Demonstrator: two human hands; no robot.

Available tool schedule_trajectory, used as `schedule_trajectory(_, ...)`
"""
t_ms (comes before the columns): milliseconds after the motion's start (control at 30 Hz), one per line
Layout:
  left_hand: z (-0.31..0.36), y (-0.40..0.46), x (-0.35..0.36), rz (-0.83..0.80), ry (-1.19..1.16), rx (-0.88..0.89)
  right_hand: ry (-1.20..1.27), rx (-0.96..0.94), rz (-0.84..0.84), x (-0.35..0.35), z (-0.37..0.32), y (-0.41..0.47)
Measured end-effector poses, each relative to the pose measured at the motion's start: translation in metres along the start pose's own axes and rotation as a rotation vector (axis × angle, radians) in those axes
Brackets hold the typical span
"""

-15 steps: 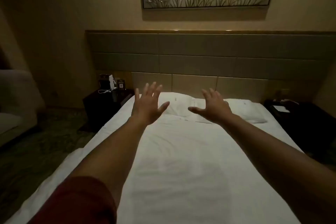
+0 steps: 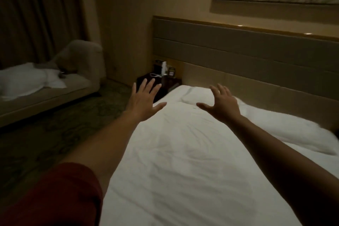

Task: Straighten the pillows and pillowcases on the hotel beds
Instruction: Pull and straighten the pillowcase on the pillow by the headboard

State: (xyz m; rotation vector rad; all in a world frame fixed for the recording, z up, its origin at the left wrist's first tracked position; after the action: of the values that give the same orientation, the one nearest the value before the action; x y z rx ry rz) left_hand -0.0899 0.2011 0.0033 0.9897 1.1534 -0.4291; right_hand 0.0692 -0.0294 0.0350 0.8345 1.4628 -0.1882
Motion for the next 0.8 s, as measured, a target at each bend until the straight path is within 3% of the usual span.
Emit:
schedule_trajectory(33, -0.052, -0.021, -0.009, -0.015, 0.062, -0.046, 0.072, -0.059, -0.007, 0.020, -0.050, 0.006)
schedule_trajectory(100, -0.075, -0.026, -0.012, -0.015, 0.045, -0.111, 0.054, -0.107, -0.027, 0.028, -0.072, 0.005)
schedule_trajectory(133, -0.129, -0.046, -0.025, -0.013, 0.058, -0.197, 0.090, -0.186, -0.042, 0.040, -0.129, 0.012)
schedule_trajectory(200, -0.148, -0.050, -0.031, -0.009, 0.074, -0.226, 0.106, -0.207, -0.053, 0.043, -0.150, 0.014)
schedule_trajectory(233, -0.205, -0.069, -0.043, -0.003, 0.078, -0.287, 0.147, -0.271, -0.057, 0.057, -0.210, 0.028)
schedule_trajectory(300, -0.222, -0.073, -0.050, 0.011, 0.070, -0.300, 0.158, -0.278, -0.056, 0.057, -0.226, 0.034)
schedule_trajectory(333, -0.283, -0.090, -0.058, 0.021, 0.060, -0.359, 0.192, -0.329, -0.067, 0.073, -0.288, 0.052)
schedule_trajectory(400, -0.299, -0.092, -0.061, 0.030, 0.056, -0.374, 0.211, -0.303, -0.065, 0.074, -0.299, 0.062)
schedule_trajectory(433, -0.362, -0.104, -0.067, 0.035, 0.041, -0.412, 0.243, -0.328, -0.067, 0.097, -0.363, 0.082)
schedule_trajectory(500, -0.376, -0.103, -0.069, 0.059, 0.022, -0.418, 0.232, -0.335, -0.068, 0.103, -0.375, 0.088)
schedule_trajectory(533, -0.437, -0.102, -0.076, 0.063, 0.022, -0.397, 0.267, -0.341, -0.065, 0.128, -0.437, 0.109)
schedule_trajectory(600, -0.444, -0.095, -0.078, 0.077, 0.054, -0.340, 0.210, -0.360, -0.069, 0.136, -0.445, 0.116)
schedule_trajectory(633, -0.499, -0.083, -0.084, 0.055, 0.051, -0.318, 0.261, -0.322, -0.070, 0.154, -0.491, 0.142)
schedule_trajectory(800, -0.574, -0.050, -0.096, 0.066, 0.079, -0.286, 0.292, -0.244, -0.081, 0.180, -0.547, 0.192)
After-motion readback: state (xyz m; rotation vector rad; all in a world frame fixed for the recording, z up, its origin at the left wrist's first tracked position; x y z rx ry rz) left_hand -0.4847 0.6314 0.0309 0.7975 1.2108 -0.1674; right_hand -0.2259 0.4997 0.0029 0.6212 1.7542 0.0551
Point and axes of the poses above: each hand's wrist, its own y-axis towards the middle knuckle, its own x-axis out of the palm, z = x × y, the point moved 10 cm from there along y, towards the middle knuckle, and after that the axes turned 8 degrees about -x, right-handed, at the moved point
